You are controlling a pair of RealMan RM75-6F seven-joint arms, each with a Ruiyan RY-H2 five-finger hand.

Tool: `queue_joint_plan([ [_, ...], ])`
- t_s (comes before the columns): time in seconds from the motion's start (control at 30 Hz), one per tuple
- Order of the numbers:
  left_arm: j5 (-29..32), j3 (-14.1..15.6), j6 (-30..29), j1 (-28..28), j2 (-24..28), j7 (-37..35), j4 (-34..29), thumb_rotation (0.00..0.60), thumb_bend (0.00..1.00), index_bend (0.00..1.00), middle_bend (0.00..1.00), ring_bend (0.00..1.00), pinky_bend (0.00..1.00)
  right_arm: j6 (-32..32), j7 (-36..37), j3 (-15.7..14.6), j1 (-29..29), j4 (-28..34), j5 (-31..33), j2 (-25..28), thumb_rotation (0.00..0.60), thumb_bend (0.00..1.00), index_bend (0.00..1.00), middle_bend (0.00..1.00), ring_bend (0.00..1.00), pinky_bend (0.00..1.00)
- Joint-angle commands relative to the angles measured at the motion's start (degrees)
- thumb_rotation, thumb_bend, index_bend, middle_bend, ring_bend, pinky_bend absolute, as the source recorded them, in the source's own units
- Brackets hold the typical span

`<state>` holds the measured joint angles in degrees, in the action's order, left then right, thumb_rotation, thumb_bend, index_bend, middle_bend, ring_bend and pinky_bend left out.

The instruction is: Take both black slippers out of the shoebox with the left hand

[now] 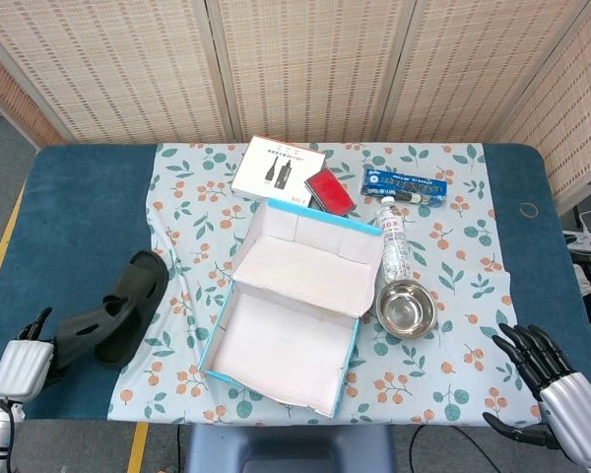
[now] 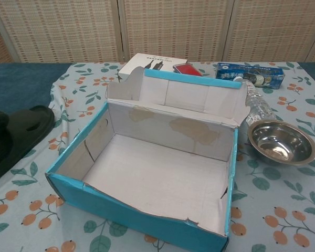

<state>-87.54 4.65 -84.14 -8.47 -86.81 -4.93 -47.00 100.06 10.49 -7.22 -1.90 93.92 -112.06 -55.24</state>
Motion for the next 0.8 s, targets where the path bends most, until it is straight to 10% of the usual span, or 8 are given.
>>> queue_joint_plan([
  [0.03, -0.1, 0.6, 1.0, 0.9, 1.2, 3.6, -1.4, 0.600, 0.44, 0.00, 0.01, 0.00, 0.23, 0.4, 0.0, -0.1, -0.2, 0.1, -0.2, 0.1, 0.413, 0.14, 0.00, 0.00, 0.00, 0.00],
  [0.8, -6.3, 5.4, 3.9, 1.7, 13.2, -14.2, -20.7, 0.600, 0.29, 0.00, 0.00, 0.00, 0.11, 1.6, 0.3, -0.2, -0.7, -0.1, -0.3, 0.3, 0.415, 0.14, 0.00, 0.00, 0.00, 0.00],
])
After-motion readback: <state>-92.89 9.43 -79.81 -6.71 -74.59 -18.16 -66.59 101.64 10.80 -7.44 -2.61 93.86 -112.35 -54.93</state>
